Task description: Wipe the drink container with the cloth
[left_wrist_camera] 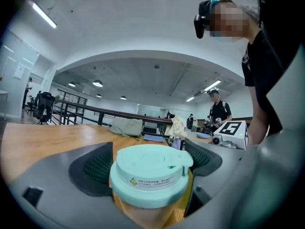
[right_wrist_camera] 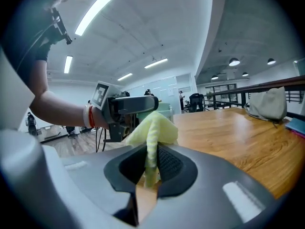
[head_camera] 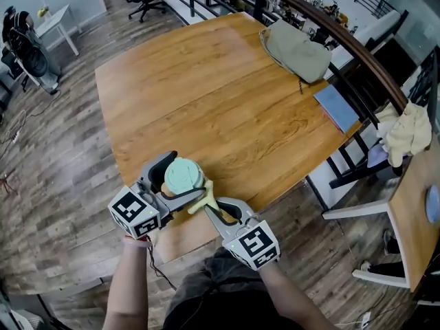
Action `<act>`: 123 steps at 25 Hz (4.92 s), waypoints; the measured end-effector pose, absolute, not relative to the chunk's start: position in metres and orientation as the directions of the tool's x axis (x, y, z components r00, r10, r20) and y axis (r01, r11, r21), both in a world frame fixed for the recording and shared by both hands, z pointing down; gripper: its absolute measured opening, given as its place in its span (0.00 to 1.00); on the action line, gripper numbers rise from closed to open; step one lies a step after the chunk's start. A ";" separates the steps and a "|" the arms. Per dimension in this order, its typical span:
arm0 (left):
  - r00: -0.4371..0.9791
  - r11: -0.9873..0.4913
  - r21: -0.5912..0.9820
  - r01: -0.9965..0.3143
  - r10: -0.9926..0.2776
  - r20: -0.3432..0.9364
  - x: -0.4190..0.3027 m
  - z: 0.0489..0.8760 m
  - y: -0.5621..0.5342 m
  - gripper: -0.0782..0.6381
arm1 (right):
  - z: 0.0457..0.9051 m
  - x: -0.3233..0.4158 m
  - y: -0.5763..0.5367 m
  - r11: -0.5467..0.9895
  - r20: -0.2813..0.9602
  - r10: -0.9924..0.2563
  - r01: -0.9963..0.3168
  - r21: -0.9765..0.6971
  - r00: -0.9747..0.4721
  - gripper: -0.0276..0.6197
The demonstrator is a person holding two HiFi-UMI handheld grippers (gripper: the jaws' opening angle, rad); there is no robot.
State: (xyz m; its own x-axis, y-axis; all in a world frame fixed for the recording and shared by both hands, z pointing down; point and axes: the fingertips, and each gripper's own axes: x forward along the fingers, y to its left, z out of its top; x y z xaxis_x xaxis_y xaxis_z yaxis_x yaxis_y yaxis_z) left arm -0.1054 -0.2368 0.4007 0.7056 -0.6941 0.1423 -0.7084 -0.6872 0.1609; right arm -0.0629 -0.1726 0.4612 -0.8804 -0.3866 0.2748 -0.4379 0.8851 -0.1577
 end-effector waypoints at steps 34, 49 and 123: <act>0.834 -0.748 0.437 -0.500 -0.551 0.012 -0.157 0.407 -0.274 0.76 | 0.508 -0.111 -0.198 0.776 0.513 -0.367 -0.560 -0.291 -0.776 0.11; 0.880 -0.792 0.447 -0.416 -0.475 -0.023 -0.171 0.409 -0.270 0.75 | 0.550 -0.105 -0.182 0.706 0.609 -0.368 -0.637 -0.309 -0.703 0.11; 0.935 -0.979 0.007 -0.202 -0.191 0.300 -0.094 0.406 -0.187 0.76 | 0.489 -0.046 -0.233 0.699 0.443 -0.515 -0.659 -0.278 -0.734 0.11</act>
State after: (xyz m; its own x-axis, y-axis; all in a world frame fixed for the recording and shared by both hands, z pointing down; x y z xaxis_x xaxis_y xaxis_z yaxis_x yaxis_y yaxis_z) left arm -0.0936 -0.1871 0.4061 0.9347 -0.1907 0.2998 -0.2020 -0.9794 0.0068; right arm -0.0459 -0.2326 0.4886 -0.7338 -0.5148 0.4433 -0.6585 0.6994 -0.2779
